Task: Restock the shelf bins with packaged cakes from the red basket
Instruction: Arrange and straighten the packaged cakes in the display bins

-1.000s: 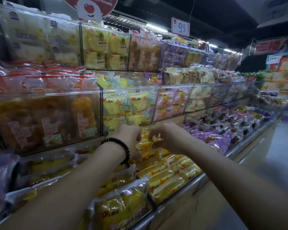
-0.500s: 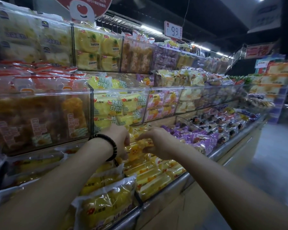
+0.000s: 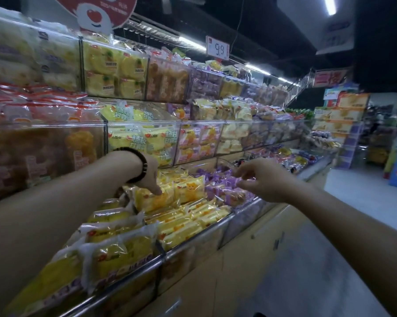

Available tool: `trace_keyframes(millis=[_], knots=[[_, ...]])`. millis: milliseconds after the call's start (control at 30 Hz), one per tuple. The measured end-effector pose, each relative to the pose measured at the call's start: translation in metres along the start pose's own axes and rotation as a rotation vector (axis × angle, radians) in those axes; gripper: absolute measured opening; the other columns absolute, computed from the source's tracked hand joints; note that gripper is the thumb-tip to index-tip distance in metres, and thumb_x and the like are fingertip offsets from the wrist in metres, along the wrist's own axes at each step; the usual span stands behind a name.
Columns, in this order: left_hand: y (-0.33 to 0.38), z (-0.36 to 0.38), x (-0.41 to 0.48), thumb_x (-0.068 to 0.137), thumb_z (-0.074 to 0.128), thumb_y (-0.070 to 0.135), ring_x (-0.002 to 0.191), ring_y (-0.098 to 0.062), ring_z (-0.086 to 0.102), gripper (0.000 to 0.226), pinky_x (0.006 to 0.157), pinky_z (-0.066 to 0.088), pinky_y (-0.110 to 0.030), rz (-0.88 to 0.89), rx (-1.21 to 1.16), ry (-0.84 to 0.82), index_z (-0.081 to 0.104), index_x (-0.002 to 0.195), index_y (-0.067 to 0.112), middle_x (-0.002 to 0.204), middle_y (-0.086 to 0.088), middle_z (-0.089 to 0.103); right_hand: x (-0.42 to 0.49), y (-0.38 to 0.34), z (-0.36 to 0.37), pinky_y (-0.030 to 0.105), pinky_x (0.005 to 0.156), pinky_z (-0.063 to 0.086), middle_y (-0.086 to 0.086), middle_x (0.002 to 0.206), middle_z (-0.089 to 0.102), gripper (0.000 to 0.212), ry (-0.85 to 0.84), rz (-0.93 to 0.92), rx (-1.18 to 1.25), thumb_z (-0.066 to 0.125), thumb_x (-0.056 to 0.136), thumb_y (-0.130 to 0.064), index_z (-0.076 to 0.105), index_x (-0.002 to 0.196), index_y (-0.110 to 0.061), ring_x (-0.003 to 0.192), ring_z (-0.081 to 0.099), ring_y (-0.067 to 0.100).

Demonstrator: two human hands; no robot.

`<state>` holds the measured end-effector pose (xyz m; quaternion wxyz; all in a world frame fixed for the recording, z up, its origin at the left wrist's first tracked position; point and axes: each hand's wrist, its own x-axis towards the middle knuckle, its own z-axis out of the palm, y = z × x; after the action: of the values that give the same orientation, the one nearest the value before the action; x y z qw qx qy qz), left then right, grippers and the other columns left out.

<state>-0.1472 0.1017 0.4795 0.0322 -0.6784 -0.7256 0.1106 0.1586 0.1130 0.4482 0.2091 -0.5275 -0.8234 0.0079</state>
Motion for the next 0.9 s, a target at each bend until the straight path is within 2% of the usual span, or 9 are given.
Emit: trace_keyframes(millis=[100, 167, 300, 400, 500, 667, 733, 800, 900], knots=[[0.019, -0.009, 0.007, 0.092, 0.065, 0.06, 0.1, -0.016, 0.065, 0.043, 0.091, 0.058, -0.036, 0.071, 0.005, 0.172, 0.075, 0.117, 0.027, 0.11, 0.007, 0.071, -0.003, 0.022, -0.007, 0.027, 0.078, 0.059, -0.009, 0.097, 0.073, 0.014, 0.077, 0.006, 0.066, 0.073, 0.096, -0.031, 0.077, 0.108, -0.025, 0.087, 0.068, 0.005], [0.036, -0.008, 0.021, 0.093, 0.065, 0.057, 0.097, -0.013, 0.063, 0.034, 0.089, 0.058, -0.034, 0.146, -0.063, 0.236, 0.076, 0.112, 0.031, 0.106, 0.009, 0.07, 0.0, 0.038, 0.002, 0.02, 0.07, 0.054, -0.012, 0.093, 0.072, 0.008, 0.115, 0.011, 0.117, 0.073, 0.097, -0.029, 0.077, 0.104, -0.027, 0.085, 0.068, 0.003], [0.057, -0.003, 0.071, 0.094, 0.068, 0.051, 0.095, -0.011, 0.063, 0.024, 0.083, 0.058, -0.03, 0.217, -0.23, 0.342, 0.076, 0.104, 0.031, 0.102, 0.011, 0.069, 0.037, 0.075, 0.035, 0.026, 0.078, 0.061, -0.014, 0.092, 0.074, 0.011, 0.118, 0.013, 0.169, 0.073, 0.095, -0.033, 0.077, 0.105, -0.028, 0.086, 0.07, 0.002], [0.068, -0.001, 0.123, 0.093, 0.07, 0.045, 0.092, -0.01, 0.064, 0.019, 0.086, 0.06, -0.035, 0.226, -0.336, 0.377, 0.077, 0.099, 0.029, 0.099, 0.01, 0.071, 0.08, 0.095, 0.054, 0.028, 0.078, 0.061, -0.012, 0.092, 0.076, 0.012, 0.105, 0.002, 0.216, 0.074, 0.095, -0.034, 0.078, 0.105, -0.028, 0.084, 0.072, 0.002], [0.074, -0.001, 0.162, 0.094, 0.071, 0.038, 0.088, -0.006, 0.064, 0.013, 0.079, 0.057, -0.028, 0.247, -0.381, 0.375, 0.077, 0.1, 0.028, 0.093, 0.013, 0.07, 0.121, 0.104, 0.067, 0.021, 0.075, 0.057, -0.013, 0.091, 0.075, 0.009, 0.118, 0.015, 0.253, 0.075, 0.095, -0.029, 0.079, 0.103, -0.026, 0.082, 0.071, -0.001], [0.077, -0.006, 0.192, 0.094, 0.071, 0.036, 0.089, -0.007, 0.066, 0.015, 0.073, 0.05, -0.022, 0.262, -0.482, 0.275, 0.076, 0.106, 0.028, 0.096, 0.012, 0.071, 0.165, 0.109, 0.075, 0.026, 0.08, 0.056, -0.013, 0.091, 0.075, 0.012, -0.008, 0.103, 0.313, 0.076, 0.094, -0.031, 0.078, 0.105, -0.027, 0.085, 0.069, 0.001], [0.079, -0.009, 0.201, 0.095, 0.07, 0.033, 0.094, -0.011, 0.067, 0.018, 0.078, 0.053, -0.024, 0.248, -0.522, 0.212, 0.075, 0.111, 0.025, 0.101, 0.008, 0.073, 0.181, 0.105, 0.069, 0.028, 0.081, 0.058, -0.011, 0.094, 0.075, 0.016, -0.054, 0.15, 0.33, 0.076, 0.094, -0.031, 0.078, 0.108, -0.024, 0.087, 0.07, 0.005], [0.082, -0.01, 0.207, 0.095, 0.07, 0.029, 0.099, -0.014, 0.067, 0.022, 0.085, 0.054, -0.028, 0.23, -0.55, 0.17, 0.074, 0.115, 0.022, 0.108, 0.005, 0.074, 0.193, 0.097, 0.066, 0.022, 0.076, 0.056, -0.012, 0.095, 0.075, 0.017, -0.137, 0.184, 0.343, 0.077, 0.093, -0.03, 0.077, 0.109, -0.024, 0.086, 0.07, 0.004], [0.085, -0.013, 0.213, 0.095, 0.07, 0.028, 0.103, -0.015, 0.064, 0.027, 0.087, 0.053, -0.028, 0.203, -0.6, 0.083, 0.07, 0.121, 0.022, 0.113, 0.003, 0.071, 0.205, 0.088, 0.064, 0.014, 0.073, 0.046, -0.01, 0.102, 0.075, 0.02, -0.242, 0.216, 0.335, 0.075, 0.094, -0.026, 0.076, 0.113, -0.024, 0.092, 0.069, 0.006]])
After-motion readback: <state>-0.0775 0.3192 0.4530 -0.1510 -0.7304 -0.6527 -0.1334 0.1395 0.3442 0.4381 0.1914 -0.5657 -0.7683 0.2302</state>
